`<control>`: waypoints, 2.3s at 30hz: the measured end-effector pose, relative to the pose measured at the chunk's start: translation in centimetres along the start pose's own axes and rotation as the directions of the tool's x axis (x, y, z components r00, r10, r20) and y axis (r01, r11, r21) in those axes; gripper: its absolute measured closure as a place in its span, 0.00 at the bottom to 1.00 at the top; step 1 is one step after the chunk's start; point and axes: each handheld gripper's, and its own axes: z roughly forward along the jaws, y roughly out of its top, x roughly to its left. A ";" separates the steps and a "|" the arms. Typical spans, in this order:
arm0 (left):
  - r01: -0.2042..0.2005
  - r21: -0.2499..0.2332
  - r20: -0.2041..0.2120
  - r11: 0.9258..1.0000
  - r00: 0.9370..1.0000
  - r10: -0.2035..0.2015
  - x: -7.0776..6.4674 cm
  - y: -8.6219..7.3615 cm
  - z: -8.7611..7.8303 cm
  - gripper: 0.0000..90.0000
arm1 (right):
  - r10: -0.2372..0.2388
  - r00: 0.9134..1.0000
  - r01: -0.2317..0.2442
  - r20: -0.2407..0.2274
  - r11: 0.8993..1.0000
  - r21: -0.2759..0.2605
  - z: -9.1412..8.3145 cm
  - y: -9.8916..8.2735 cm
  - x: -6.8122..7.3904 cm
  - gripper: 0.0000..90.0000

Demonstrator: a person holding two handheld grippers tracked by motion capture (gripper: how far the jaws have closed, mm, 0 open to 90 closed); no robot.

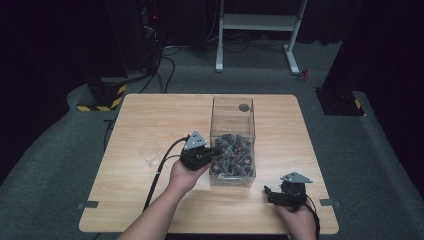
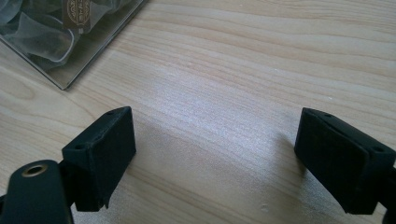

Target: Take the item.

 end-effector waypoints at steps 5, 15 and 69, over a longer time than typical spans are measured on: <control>-0.004 -0.015 -0.005 1.000 1.000 0.004 -0.1 0.1 -0.3 1.00 | 0.000 1.000 0.000 0.000 1.000 0.000 0.0 0.0 0.0 0.14; -0.003 -0.042 -0.021 0.999 1.000 0.002 0.1 0.4 -0.9 1.00 | 0.000 1.000 0.000 -0.002 1.000 0.000 0.0 0.0 0.0 0.14; 0.019 -0.109 -0.050 0.994 0.998 -0.024 1.7 0.3 -5.0 1.00 | 0.004 1.000 -0.004 -0.002 1.000 -0.002 -0.1 0.0 0.1 0.14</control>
